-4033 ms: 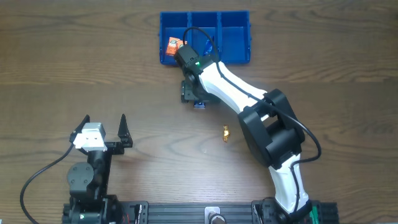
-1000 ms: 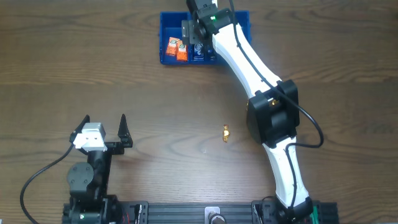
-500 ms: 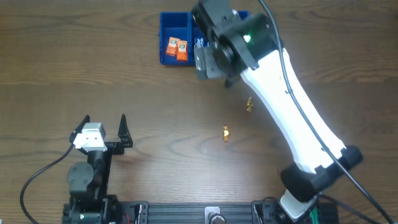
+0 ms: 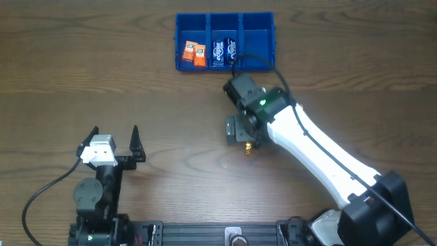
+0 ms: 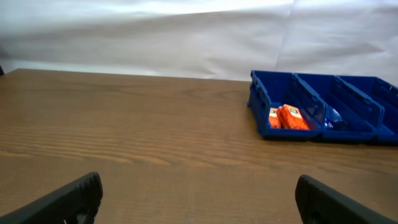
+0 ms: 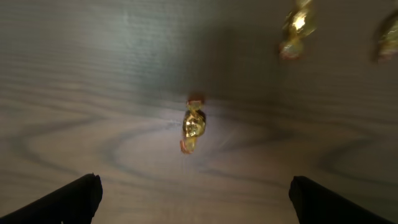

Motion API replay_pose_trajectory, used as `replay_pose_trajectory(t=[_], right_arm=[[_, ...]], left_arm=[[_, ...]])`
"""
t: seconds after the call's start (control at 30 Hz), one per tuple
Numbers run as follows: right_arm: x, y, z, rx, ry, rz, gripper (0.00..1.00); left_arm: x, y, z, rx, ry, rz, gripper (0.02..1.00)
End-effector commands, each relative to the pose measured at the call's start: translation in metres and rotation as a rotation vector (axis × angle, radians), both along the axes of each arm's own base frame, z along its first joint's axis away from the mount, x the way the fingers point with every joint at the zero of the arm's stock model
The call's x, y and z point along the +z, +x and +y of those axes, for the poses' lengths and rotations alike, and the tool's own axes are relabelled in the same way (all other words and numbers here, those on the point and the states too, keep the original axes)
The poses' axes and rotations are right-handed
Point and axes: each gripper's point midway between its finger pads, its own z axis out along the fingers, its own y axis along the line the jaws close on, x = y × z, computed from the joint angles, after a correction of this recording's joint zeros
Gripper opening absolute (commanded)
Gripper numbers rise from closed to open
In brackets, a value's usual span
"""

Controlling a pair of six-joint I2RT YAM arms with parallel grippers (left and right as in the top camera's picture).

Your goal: Sort Candies Into Trays

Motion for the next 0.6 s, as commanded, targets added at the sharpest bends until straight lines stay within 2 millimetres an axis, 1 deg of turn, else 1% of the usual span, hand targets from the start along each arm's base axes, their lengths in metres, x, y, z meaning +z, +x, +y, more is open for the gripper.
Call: replay_pose_trajectory(t=[0.03, 0.2, 0.4, 0.47, 0.6], right_arm=[[-0.035, -0.019, -0.002, -0.033, 0.026, 0.063, 1.000], [-0.064, -0.020, -0.005, -0.024, 0.008, 0.077, 1.000], [-0.091, -0.010, -0.006, -0.038, -0.022, 0.096, 1.000], [-0.096, -0.008, -0.006, -0.043, -0.022, 0.097, 0.998], [-0.096, -0.003, -0.003, -0.045, -0.010, 0.080, 0.987]], left_arm=[[-0.016, -0.001, -0.001, -0.006, 0.004, 0.051, 0.998], [-0.016, -0.001, -0.001, -0.006, 0.004, 0.051, 0.998], [-0.016, -0.001, -0.001, -0.006, 0.004, 0.051, 0.998], [-0.016, -0.001, -0.001, -0.006, 0.004, 0.051, 0.998], [-0.016, -0.001, -0.001, -0.006, 0.003, 0.051, 0.998]])
